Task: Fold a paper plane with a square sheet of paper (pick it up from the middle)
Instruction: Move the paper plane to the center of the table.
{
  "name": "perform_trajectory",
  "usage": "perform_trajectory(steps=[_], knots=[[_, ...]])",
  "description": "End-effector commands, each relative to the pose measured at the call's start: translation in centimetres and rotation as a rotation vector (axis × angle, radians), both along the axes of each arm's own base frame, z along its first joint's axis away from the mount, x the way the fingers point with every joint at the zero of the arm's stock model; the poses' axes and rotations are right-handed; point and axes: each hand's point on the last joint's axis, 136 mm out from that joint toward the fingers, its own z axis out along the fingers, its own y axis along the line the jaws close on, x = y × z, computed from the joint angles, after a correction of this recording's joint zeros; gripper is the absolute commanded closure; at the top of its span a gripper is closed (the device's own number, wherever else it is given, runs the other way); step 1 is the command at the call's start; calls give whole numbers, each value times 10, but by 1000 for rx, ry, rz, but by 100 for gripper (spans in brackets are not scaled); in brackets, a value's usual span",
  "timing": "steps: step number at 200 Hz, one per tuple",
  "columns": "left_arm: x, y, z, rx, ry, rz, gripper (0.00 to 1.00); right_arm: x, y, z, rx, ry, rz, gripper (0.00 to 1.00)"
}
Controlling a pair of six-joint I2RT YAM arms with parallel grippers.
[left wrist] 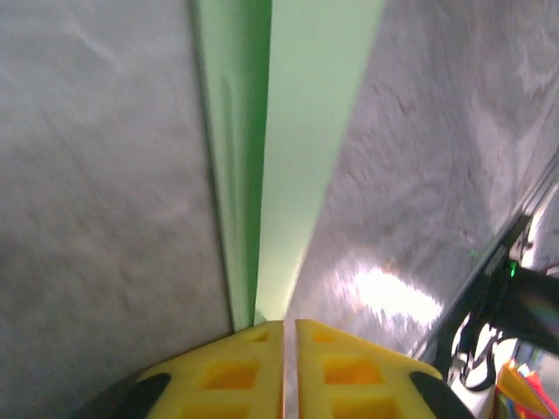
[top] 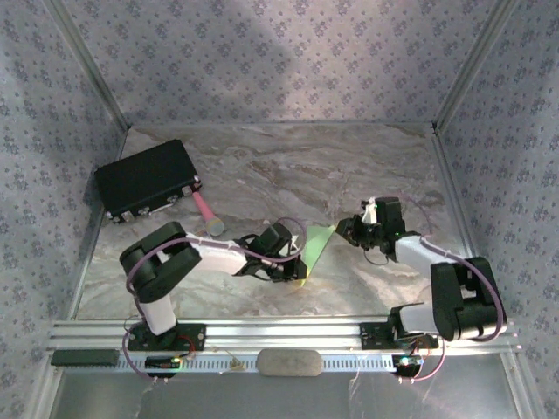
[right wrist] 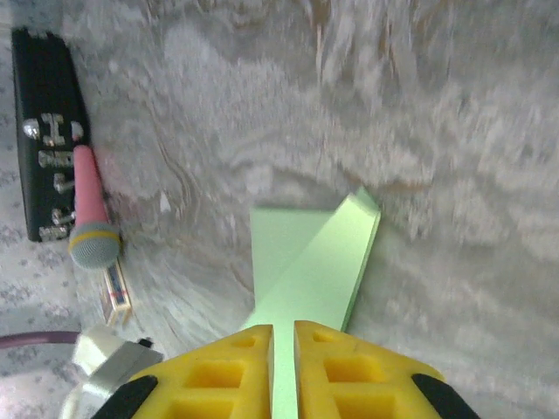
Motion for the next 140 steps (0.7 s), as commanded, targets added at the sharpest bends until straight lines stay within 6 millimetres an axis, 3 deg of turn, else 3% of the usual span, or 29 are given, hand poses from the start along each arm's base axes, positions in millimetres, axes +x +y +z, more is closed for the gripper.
perform_trajectory(steps=[1, 31, 79, 140], knots=[[10, 10, 30, 13, -83, 17, 84, -20, -2, -15, -36, 62, -23, 84], [29, 18, 41, 7, -131, 14, 78, -40, 3, -22, -40, 92, -8, 83], [62, 22, 27, -1, -85, 5, 68, -58, 10, -17, -43, 81, 48, 78], [64, 10, 12, 21, -27, -43, 66, -56, 24, -16, -67, 81, 85, 77]])
